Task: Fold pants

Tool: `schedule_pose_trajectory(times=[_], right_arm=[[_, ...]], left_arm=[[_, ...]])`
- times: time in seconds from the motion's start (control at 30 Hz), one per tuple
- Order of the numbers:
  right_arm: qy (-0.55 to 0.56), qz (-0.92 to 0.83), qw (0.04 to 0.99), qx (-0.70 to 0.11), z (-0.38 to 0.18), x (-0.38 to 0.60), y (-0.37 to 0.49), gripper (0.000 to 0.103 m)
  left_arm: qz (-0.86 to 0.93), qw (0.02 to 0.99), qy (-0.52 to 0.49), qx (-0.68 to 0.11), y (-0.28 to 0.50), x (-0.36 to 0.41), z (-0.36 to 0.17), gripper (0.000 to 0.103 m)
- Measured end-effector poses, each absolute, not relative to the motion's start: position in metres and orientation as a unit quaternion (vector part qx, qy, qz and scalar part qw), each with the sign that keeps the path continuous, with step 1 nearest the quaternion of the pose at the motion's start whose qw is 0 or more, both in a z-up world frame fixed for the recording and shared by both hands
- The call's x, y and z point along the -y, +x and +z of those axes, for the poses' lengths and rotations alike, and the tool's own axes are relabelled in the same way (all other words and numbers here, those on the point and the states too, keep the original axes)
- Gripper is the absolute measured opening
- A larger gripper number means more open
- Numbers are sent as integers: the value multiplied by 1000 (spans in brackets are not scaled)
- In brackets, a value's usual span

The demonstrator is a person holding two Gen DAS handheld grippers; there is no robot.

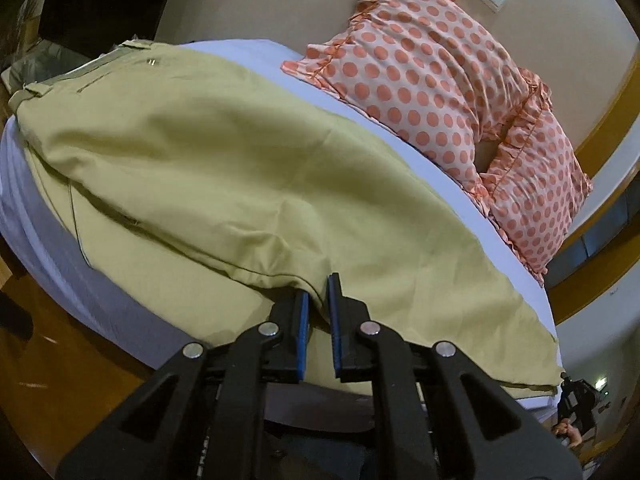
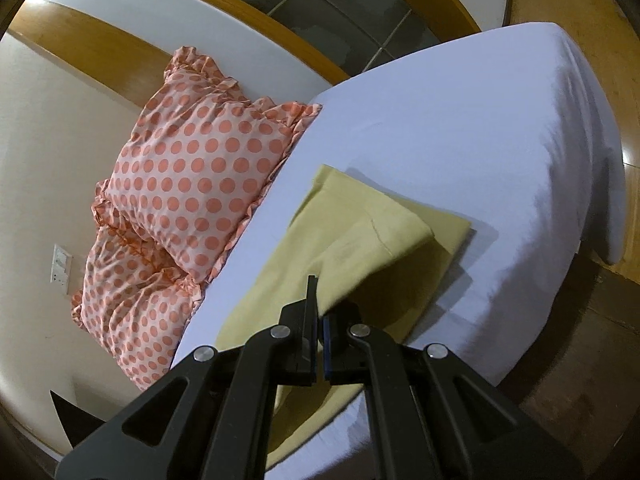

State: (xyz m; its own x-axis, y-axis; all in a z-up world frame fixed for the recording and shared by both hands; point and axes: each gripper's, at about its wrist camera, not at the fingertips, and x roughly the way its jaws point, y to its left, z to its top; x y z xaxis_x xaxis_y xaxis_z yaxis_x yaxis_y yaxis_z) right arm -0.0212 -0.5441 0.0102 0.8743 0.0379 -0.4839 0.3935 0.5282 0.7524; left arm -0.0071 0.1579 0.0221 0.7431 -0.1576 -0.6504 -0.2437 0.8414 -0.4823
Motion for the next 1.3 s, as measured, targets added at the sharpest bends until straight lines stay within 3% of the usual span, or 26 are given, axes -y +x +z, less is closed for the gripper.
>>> schedule_pose_trajectory(times=[0.43, 0.5, 0.77, 0.83, 0.9, 1.0, 1.3], right_arm=[[477, -107, 840, -233, 6, 548, -25, 2], [479, -106, 840, -232, 5, 549, -25, 2], [457, -132, 847, -237, 6, 552, -33, 2], [450, -147, 848, -237, 7, 551, -36, 15], [445, -166, 850, -229, 9, 551, -42, 54], [432, -190, 855, -214, 10, 555, -50, 54], [392, -164, 880, -215, 8, 537, -44, 53]], left_arm=[[-7, 890, -298, -346, -5, -157, 18, 12], [-12, 890, -297, -345, -5, -155, 17, 2], [-22, 889, -299, -347, -33, -150, 8, 2], [-22, 894, -293, -337, -40, -149, 9, 7], [-20, 902, -289, -322, -49, -150, 13, 20], [-13, 911, -287, -296, -63, -156, 17, 43], [-2, 904, -311, -292, -76, -175, 3, 47]])
